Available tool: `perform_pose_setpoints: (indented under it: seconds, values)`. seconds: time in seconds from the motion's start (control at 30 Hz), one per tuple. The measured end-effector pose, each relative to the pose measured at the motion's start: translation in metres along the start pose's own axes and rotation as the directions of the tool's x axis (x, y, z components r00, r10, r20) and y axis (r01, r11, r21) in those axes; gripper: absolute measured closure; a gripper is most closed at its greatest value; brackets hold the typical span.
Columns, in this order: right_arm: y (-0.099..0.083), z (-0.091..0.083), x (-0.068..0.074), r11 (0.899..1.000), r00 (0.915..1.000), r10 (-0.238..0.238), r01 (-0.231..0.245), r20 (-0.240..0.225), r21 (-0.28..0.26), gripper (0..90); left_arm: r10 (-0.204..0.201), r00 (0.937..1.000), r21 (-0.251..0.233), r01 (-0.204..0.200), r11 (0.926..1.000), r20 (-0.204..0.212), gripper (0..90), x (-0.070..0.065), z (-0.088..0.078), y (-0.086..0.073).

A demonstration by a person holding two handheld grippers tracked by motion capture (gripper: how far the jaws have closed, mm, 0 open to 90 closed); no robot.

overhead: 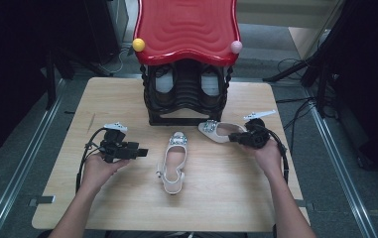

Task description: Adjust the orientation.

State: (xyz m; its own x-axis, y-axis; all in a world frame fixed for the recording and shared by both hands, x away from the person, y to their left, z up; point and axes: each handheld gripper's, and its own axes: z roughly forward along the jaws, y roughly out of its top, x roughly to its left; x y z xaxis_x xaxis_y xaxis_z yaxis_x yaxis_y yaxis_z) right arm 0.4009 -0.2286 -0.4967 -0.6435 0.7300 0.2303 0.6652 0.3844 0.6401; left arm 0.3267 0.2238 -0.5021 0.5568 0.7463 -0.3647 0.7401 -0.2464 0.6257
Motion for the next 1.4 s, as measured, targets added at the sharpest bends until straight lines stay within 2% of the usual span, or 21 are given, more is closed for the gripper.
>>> perform_pose_setpoints:
  seconds: [0.13, 0.27, 0.3, 0.33, 0.4, 0.47, 0.5, 0.53, 0.57, 0.7, 0.77, 0.93, 0.97, 1.0, 1.03, 1.1, 1.17, 1.3, 1.37, 1.4]
  values:
    - [0.002, -0.003, 0.006, 0.999, 0.9997, -0.025, 0.024, 0.009, 0.025, 83.6, -0.002, 1.0, -0.003, 0.002, 1.0, -0.001, 41.4, 0.001, 0.0, 0.0]
    - [0.004, -0.007, 0.014, 1.0, 0.9994, -0.03, 0.03, 0.014, 0.009, 86.1, 0.001, 1.0, -0.003, -0.001, 1.0, 0.002, 41.3, 0.0, -0.001, 0.0]
    - [0.005, -0.008, 0.016, 0.999, 0.9995, -0.032, 0.032, 0.006, 0.0, 87.4, 0.001, 1.0, -0.003, -0.001, 1.0, 0.001, 41.4, 0.0, -0.001, 0.0]
    - [0.005, -0.01, 0.021, 0.999, 0.999, -0.038, 0.038, -0.021, -0.006, 88.7, 0.001, 1.0, -0.003, -0.001, 1.0, 0.001, 41.4, 0.0, -0.001, 0.0]
    - [0.004, -0.01, 0.025, 0.999, 0.9986, -0.04, 0.04, -0.033, -0.007, 88.8, -0.001, 1.0, -0.006, 0.001, 1.0, -0.001, 41.4, 0.001, -0.001, 0.0]
    - [0.003, -0.008, 0.039, 0.997, 0.9969, -0.071, 0.071, -0.034, 0.015, 88.8, -0.002, 1.0, -0.005, 0.002, 1.0, -0.001, 41.4, 0.001, -0.001, 0.0]
    - [0.003, -0.008, 0.039, 0.997, 0.9969, -0.071, 0.071, -0.034, 0.015, 88.8, -0.003, 1.0, -0.006, 0.003, 1.0, 0.001, 41.4, 0.001, -0.001, 0.0]
    - [0.003, -0.006, 0.047, 0.996, 0.996, -0.083, 0.084, -0.034, 0.034, 88.8, -0.004, 1.0, -0.007, 0.004, 1.0, 0.001, 41.4, 0.001, -0.001, 0.0]
    - [0.003, -0.006, 0.047, 0.996, 0.996, -0.083, 0.084, -0.034, 0.034, 88.8, -0.004, 1.0, -0.006, 0.004, 1.0, 0.001, 41.4, 0.001, -0.001, 0.0]
    - [0.002, -0.002, 0.061, 0.993, 0.9934, -0.099, 0.102, -0.057, 0.051, 88.6, 0.001, 1.0, -0.007, -0.001, 1.0, 0.001, 41.4, 0.001, -0.001, 0.0]
    - [0.001, 0.005, 0.067, 0.991, 0.9923, -0.103, 0.108, -0.069, 0.075, 88.1, 0.002, 1.0, -0.008, -0.002, 1.0, 0.003, 41.4, 0.0, 0.0, 0.001]
    - [-0.002, 0.012, 0.067, 0.988, 0.99, -0.105, 0.114, -0.094, 0.102, 84.7, 0.005, 1.0, -0.008, -0.004, 1.0, 0.006, 41.4, 0.0, 0.0, 0.001]
    - [-0.001, 0.007, 0.067, 0.991, 0.9883, -0.104, 0.113, -0.111, 0.077, 80.2, 0.003, 1.0, -0.009, -0.003, 1.0, 0.006, 41.4, 0.0, 0.0, 0.001]
    - [-0.001, 0.007, 0.067, 0.991, 0.9883, -0.104, 0.113, -0.111, 0.077, 80.2, 0.001, 1.0, -0.01, -0.001, 0.9999, 0.006, 41.4, 0.001, 0.0, 0.001]
    - [0.001, 0.003, 0.067, 0.994, 0.9871, -0.092, 0.099, -0.131, 0.048, 79.6, 0.001, 1.0, -0.01, -0.001, 1.0, 0.005, 41.4, 0.001, 0.0, 0.001]
    - [0.003, -0.007, 0.066, 0.996, 0.9862, -0.084, 0.085, -0.143, 0.002, 80.4, 0.002, 1.0, -0.008, -0.002, 1.0, 0.005, 41.4, 0.001, 0.0, 0.001]
    - [0.005, -0.019, 0.062, 0.996, 0.9871, -0.088, 0.084, -0.134, -0.042, 84.3, 0.004, 1.0, -0.008, -0.004, 1.0, 0.005, 41.4, 0.0, 0.0, 0.001]
    - [0.005, -0.026, 0.052, 0.996, 0.9907, -0.073, 0.066, -0.115, -0.066, 89.0, 0.01, 0.9999, -0.01, -0.01, 0.9999, 0.003, 41.4, -0.001, -0.001, 0.0]
    - [0.005, -0.028, 0.043, 0.995, 0.9931, -0.064, 0.056, -0.098, -0.079, 90.0, 0.011, 0.9999, -0.013, -0.011, 0.9999, -0.002, 41.4, -0.002, -0.002, 0.0]
    - [0.005, -0.029, 0.034, 0.995, 0.9954, -0.049, 0.042, -0.082, -0.087, 90.0, 0.01, 0.9999, -0.016, -0.01, 0.9998, 0.0, 41.4, -0.003, -0.002, -0.001]
